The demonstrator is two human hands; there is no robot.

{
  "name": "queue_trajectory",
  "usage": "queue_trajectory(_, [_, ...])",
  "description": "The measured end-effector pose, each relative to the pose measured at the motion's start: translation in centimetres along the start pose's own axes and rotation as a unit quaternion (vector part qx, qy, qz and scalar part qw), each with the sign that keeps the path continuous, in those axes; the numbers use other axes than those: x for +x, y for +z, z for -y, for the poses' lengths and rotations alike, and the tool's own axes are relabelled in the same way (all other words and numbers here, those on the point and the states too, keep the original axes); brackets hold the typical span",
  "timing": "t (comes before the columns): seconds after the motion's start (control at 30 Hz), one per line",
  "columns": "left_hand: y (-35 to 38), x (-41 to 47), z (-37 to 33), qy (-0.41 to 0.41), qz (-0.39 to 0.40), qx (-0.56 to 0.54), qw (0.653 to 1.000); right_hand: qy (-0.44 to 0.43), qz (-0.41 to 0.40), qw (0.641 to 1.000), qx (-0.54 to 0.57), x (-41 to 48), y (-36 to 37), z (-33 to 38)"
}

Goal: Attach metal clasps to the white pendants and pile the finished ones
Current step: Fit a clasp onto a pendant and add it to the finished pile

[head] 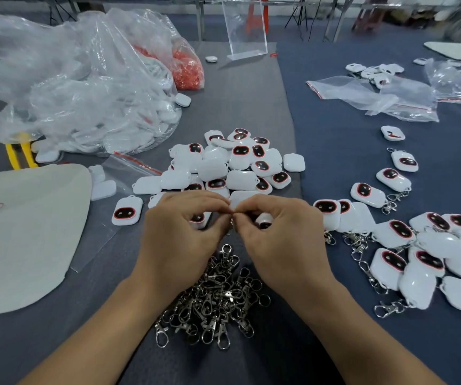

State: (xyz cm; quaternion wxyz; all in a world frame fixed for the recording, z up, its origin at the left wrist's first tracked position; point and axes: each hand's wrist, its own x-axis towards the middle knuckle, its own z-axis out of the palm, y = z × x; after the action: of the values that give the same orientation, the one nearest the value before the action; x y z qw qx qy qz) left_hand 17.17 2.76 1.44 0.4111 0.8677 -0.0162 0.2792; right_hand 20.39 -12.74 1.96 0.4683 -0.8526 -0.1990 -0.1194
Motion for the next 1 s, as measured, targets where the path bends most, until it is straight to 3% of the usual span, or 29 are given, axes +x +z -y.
queue_trajectory(0.27, [0.1, 0.3, 0.1, -0.130, 0.032, -0.149, 0.980, 0.114, 0.018, 0.981, 0.156, 0.8, -0.2, -0.5])
queue_trajectory(0.6, [0.1, 0.4, -0.4, -0.156, 0.028, -0.234, 0.959, 0.118, 0.061, 0.963, 0.234, 1.0, -0.1, -0.7])
queue_trajectory(1.0, [-0.3, 0.4, -0.8, -0.126, 0.015, -0.203, 0.971, 0.113, 0.085, 0.962, 0.234, 1.1, -0.3, -0.5])
